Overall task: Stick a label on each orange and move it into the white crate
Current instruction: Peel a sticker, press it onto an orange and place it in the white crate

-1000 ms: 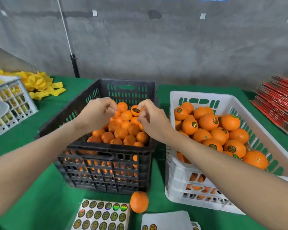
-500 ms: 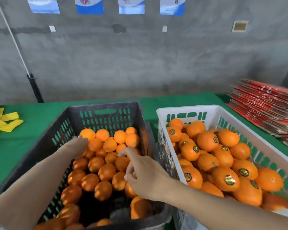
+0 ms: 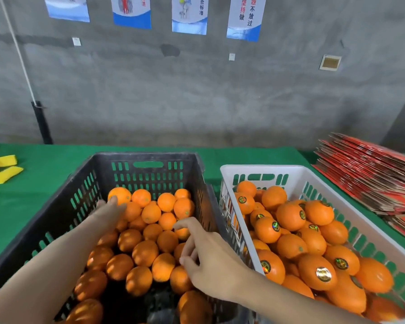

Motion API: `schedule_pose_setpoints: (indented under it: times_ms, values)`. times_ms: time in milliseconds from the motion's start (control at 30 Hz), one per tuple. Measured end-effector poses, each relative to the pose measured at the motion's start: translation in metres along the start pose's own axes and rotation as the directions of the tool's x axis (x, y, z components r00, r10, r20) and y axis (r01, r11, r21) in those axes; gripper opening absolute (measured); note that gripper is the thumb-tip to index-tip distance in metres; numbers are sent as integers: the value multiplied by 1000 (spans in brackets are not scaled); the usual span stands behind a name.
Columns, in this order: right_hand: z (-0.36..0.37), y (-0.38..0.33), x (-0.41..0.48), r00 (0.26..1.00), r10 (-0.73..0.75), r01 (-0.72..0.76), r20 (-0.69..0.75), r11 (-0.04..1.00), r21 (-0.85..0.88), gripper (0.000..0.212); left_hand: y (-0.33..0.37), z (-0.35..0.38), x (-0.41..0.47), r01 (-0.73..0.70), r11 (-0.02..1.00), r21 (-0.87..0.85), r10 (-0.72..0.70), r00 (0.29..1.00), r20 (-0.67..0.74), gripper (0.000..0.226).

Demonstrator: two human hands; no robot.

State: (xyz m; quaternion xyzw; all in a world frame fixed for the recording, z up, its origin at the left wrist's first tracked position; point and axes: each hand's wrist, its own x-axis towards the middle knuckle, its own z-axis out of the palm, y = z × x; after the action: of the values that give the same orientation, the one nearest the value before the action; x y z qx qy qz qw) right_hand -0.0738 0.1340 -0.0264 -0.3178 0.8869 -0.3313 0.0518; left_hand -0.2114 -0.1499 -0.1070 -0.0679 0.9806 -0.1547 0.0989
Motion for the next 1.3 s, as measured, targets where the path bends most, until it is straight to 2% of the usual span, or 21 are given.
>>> schedule_pose_setpoints:
  times_ms: [67, 100, 133, 167, 200, 233, 267, 300, 333, 400, 467, 567, 667, 800, 900, 967, 1300]
  values:
    - [0, 0, -1, 1000, 8, -7, -27, 1000, 14, 52, -3, -25, -11, -18, 974, -224, 17, 1000, -6, 61]
    - [0, 0, -1, 999, 11, -9, -52, 999, 34, 49, -3, -39, -20, -37, 914, -404, 20, 999, -44, 57]
    - [0, 1, -2, 996, 16, -10, -85, 997, 71, 45, -3, -52, -28, -68, 801, -595, 19, 996, -88, 55]
    - [-1, 0, -3, 991, 25, -10, -132, 994, 113, 40, -2, -64, -38, -80, 594, -800, -4, 995, -102, 56]
    - [-3, 0, -4, 982, 33, -2, -187, 987, 161, 32, 2, -75, -51, -53, 280, -958, -29, 998, -64, 57]
    - [-4, -2, -6, 967, 46, 8, -252, 978, 209, 24, 5, -84, -66, -3, -55, -998, -17, 1000, -2, 57]
    - [-6, -1, -8, 947, 67, 20, -315, 964, 265, 16, 9, -92, -81, 49, -329, -943, 23, 999, 44, 56]
    - [-8, -3, -11, 927, 101, 23, -361, 946, 324, 11, 12, -98, -97, 96, -518, -850, 82, 995, 63, 57]
    - [-11, -3, -14, 911, 136, 29, -390, 921, 388, 9, 16, -101, -113, 141, -659, -739, 145, 988, 59, 61]
    - [-19, -7, -22, 894, 191, 41, -406, 866, 498, 15, 24, -107, -144, 207, -827, -523, 227, 973, 25, 66]
    - [-30, -16, -33, 901, 193, 70, -390, 819, 569, 15, 34, -113, -176, 254, -884, -393, 283, 959, -17, 64]
    - [-46, -26, -53, 921, 170, 98, -351, 770, 631, 13, 59, -117, -216, 367, -890, -270, 392, 919, -42, 63]
    - [-59, -39, -74, 947, 91, 143, -308, 739, 658, 16, 87, -117, -245, 286, -891, -353, 332, 941, -74, 60]
    - [-72, -51, -96, 964, 53, 148, -260, 708, 691, 34, 118, -123, -276, 207, -913, -350, 289, 936, -199, 54]
    - [-77, -36, -103, 968, -53, 178, -244, 833, 524, 17, 138, -128, -292, 105, -875, -472, 252, 932, -261, 39]
    - [-80, -25, -108, 971, -78, 172, -227, 887, 429, 15, 149, -130, -300, 46, -845, -533, 241, 922, -303, 28]
    - [-83, -10, -132, 942, -175, 254, -288, 930, 267, 16, 178, -132, -316, -1, -854, -521, 235, 891, -388, 30]
